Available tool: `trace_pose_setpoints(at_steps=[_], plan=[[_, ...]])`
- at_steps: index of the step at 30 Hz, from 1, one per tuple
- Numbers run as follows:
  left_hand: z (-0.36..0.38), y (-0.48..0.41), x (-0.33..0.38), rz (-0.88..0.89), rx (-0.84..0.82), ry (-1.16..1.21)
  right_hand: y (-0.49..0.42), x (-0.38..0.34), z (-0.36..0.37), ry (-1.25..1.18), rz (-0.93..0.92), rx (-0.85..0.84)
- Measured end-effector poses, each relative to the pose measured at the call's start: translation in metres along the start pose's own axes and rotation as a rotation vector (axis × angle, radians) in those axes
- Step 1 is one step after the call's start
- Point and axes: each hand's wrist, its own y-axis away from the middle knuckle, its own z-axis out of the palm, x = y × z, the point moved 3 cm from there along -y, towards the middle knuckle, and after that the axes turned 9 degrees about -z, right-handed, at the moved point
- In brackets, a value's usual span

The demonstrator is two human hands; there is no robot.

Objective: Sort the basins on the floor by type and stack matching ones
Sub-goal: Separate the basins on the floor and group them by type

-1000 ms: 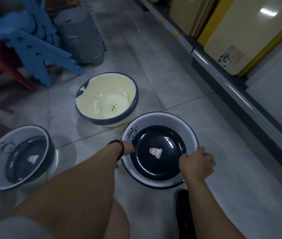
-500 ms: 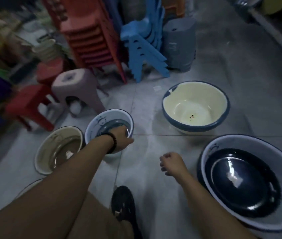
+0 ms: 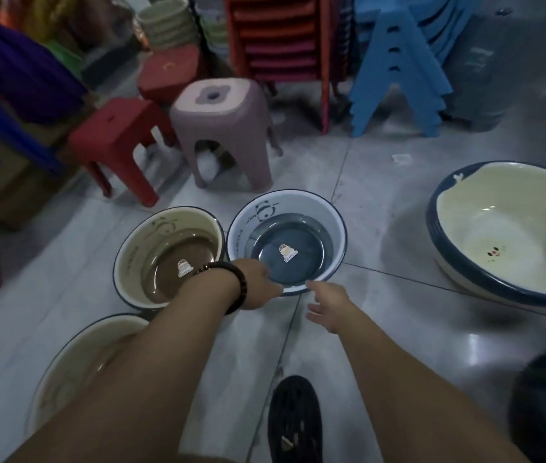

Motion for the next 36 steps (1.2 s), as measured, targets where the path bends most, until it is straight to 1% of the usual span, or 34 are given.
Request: trace_pose_setpoints(at_steps=[2, 4, 7, 9, 11, 12, 15, 18, 20, 21, 23, 25, 27, 28, 31, 34, 36], plan=[[0.003, -0.007, -0.006, -0.019, -0.011, 0.001, -0.013, -0.003, 0.007, -0.140, 0.023, 0.057], [0.005, -0.009, -0.010, -0.034, -0.013, -0.008, -0.021, -0.003, 0.013, -0.253, 0.033, 0.073], [0.008, -0.010, -0.006, -0.025, -0.026, 0.003, -0.015, -0.007, 0.015, -0.346, -0.006, 0.069], [0.007, -0.007, -0.003, -0.040, -0.034, 0.026, -0.005, -0.016, 0.005, -0.342, -0.036, 0.158], [0.004, 0.001, 0.000, -0.055, -0.017, 0.058, 0.014, -0.025, -0.021, -0.291, -0.082, 0.258], [0.003, 0.005, 0.001, -0.067, -0.006, 0.074, 0.026, -0.030, -0.038, -0.269, -0.121, 0.281], [0.006, 0.012, 0.007, -0.077, 0.012, 0.111, 0.070, -0.038, -0.095, -0.238, -0.217, 0.325], [0.016, 0.022, 0.022, -0.065, 0.017, 0.138, 0.121, -0.045, -0.159, -0.228, -0.276, 0.335], [0.021, 0.033, 0.035, -0.084, 0.049, 0.152, 0.157, -0.049, -0.205, -0.205, -0.312, 0.356], [0.023, 0.039, 0.045, -0.069, 0.072, 0.173, 0.176, -0.051, -0.229, -0.199, -0.331, 0.373], [0.023, 0.055, 0.073, 0.025, 0.114, 0.293, 0.209, -0.052, -0.276, -0.187, -0.374, 0.405], [0.023, 0.080, 0.109, 0.136, 0.102, 0.564, 0.242, -0.051, -0.317, -0.206, -0.426, 0.415], [0.027, 0.112, 0.145, 0.211, 0.072, 0.734, 0.271, -0.043, -0.353, -0.238, -0.451, 0.420], [0.034, 0.124, 0.162, 0.244, 0.065, 0.749, 0.284, -0.034, -0.370, -0.251, -0.455, 0.431], [0.058, 0.153, 0.209, 0.343, 0.145, 0.687, 0.311, -0.002, -0.419, -0.300, -0.501, 0.513], [0.093, 0.164, 0.250, 0.394, 0.112, 0.713, 0.333, 0.028, -0.465, -0.369, -0.521, 0.629], [0.120, 0.167, 0.277, 0.429, 0.092, 0.700, 0.344, 0.044, -0.491, -0.370, -0.516, 0.692]])
